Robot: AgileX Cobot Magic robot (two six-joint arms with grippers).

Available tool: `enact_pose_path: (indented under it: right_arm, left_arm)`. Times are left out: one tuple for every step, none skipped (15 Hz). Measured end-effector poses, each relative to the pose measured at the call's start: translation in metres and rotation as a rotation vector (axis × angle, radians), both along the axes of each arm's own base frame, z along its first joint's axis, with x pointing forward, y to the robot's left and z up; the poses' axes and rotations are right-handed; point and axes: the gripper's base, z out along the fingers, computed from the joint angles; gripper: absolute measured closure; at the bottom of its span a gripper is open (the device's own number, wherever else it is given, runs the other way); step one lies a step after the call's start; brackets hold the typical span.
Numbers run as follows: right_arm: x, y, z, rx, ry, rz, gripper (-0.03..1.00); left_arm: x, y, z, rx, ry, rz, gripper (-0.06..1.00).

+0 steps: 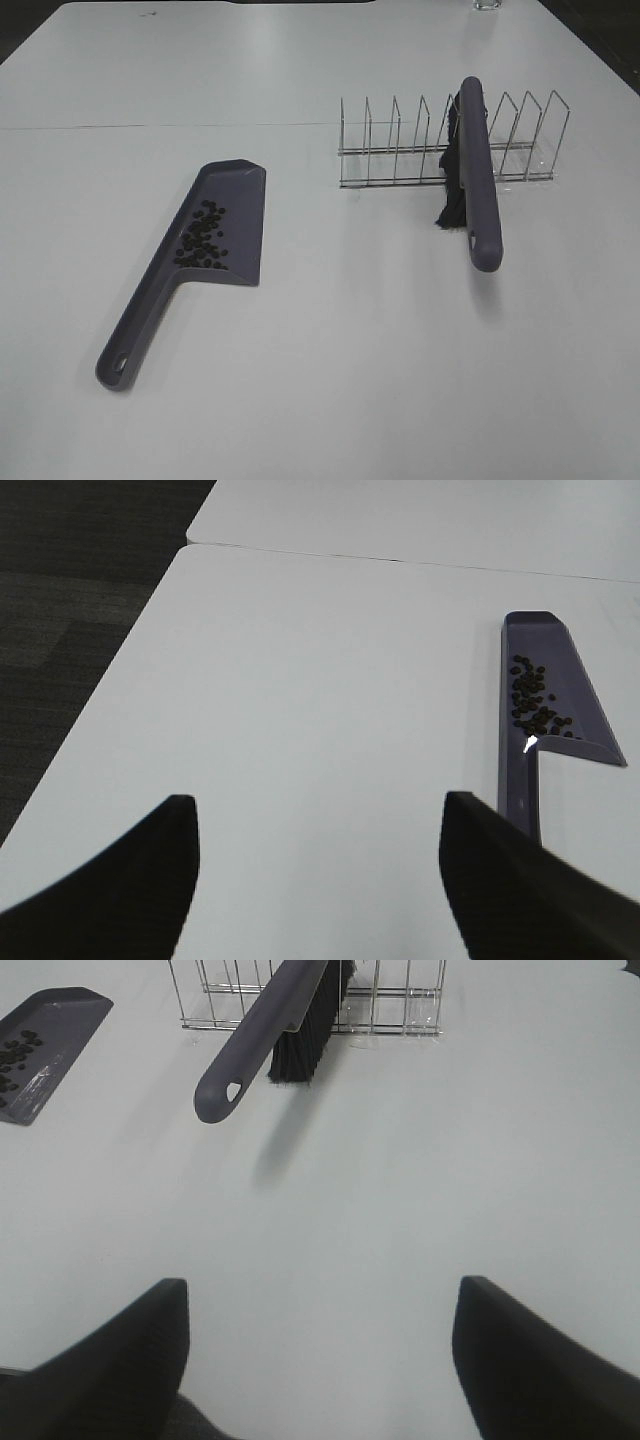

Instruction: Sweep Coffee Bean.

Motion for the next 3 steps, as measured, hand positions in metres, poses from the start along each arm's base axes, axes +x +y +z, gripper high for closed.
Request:
enact_pose_path:
  right_arm:
    - [0.0000,0.0000,0.0000,0.000,0.000,0.000,0.31]
    - [0.0000,0.0000,0.0000,0.000,0.000,0.000,0.31]
    - [0.0000,0.0000,0.0000,0.000,0.000,0.000,0.31]
  left_arm:
    - [0.0000,0.0000,0.0000,-0.003,0.000,0.001,0.32]
    - [0.0000,-0.0001,0.0000,-0.003,0.000,0.001,0.32]
    - [0.0000,-0.0001,0.0000,-0.003,0.000,0.001,0.32]
